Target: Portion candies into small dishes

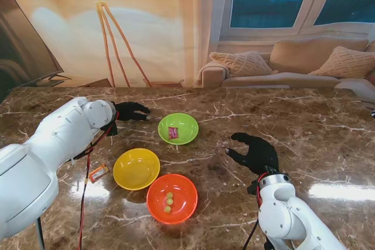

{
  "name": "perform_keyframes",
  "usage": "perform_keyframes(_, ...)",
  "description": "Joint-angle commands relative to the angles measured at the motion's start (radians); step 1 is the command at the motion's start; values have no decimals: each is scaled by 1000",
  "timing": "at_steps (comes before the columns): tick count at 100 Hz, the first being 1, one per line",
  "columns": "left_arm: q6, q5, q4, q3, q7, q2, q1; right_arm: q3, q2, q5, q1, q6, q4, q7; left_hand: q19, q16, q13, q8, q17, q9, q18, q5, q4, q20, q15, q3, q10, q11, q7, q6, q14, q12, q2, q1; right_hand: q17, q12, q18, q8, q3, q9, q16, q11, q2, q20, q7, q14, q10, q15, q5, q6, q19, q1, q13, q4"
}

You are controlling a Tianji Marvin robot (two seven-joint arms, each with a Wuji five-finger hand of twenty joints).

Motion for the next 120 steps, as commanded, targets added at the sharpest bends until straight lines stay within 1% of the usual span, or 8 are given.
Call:
perform_keyframes(1,4,7,-1,9,-24,-1,-7,1,-2,6,-11,-1,-1,19,-38,19,-17,10,-8,-16,-6,16,22,26,-25,-43,-21,6,-20,25,-19,8,52,-31,2,17,0,7,19,20,17,9,16,-1,9,3,4,8,20,-19,26,-44,37,14)
perform_keyframes(23,4,15,-1,52,-69,9,-13,1,-3,9,-10,-3,0,19,-39,26,18,25,1,83,-13,75,31,35,-11,-59,24,29,-9,38,-19,28,62,-40,5,20,3,9,22,26,21,10,16,2,12,3,5,10,25,-21,31,-44,44,13)
perform_keyframes(38,-3,30,-2,71,-49,16,-11,-1,-2,12,-8,-3,1,23,13,102,91,137,13,186,-17,118,42,76,40,-59,49,89,62,9,1,205,50,-34,6,22,4,9,23,31,23,12,15,4,13,4,4,11,27,-21,33,-44,45,12)
perform_keyframes(56,-12,52,-3,80,-2,28,-4,-2,-2,13,-7,-6,2,23,158,298,212,271,26,306,-12,171,46,118,146,-44,75,215,178,-21,65,476,32,-38,11,24,5,10,24,32,25,12,15,6,14,4,5,13,28,-21,38,-42,49,13)
perform_keyframes(86,71,97,-206,25,-3,139,59,-5,-2,15,-6,-9,4,24,455,634,395,387,103,519,45,327,53,240,414,-31,93,466,381,-48,146,799,21,-64,14,26,5,10,24,37,27,13,16,9,16,6,5,14,33,-21,43,-44,53,12)
perform_keyframes(100,91,133,-274,-13,-9,177,88,-7,-2,16,-5,-10,5,25,508,678,383,410,111,486,45,313,54,270,449,-28,77,442,420,-76,139,803,5,-62,14,27,7,10,25,38,28,13,15,10,16,6,5,14,33,-21,43,-44,53,12)
perform_keyframes(111,89,154,-292,-49,28,186,111,-9,-2,15,-6,-12,5,26,507,663,345,452,102,408,40,252,59,272,424,18,61,395,442,-114,114,772,-78,-38,15,27,6,10,25,39,28,13,15,10,16,6,5,15,33,-22,44,-43,54,12)
perform_keyframes(120,84,163,-303,-75,51,190,129,-11,-2,16,-5,-12,6,26,501,626,316,469,95,345,33,200,38,274,387,65,49,344,437,-144,99,727,-144,-22,16,28,6,11,25,40,29,13,14,10,17,8,4,15,34,-21,45,-43,55,12)
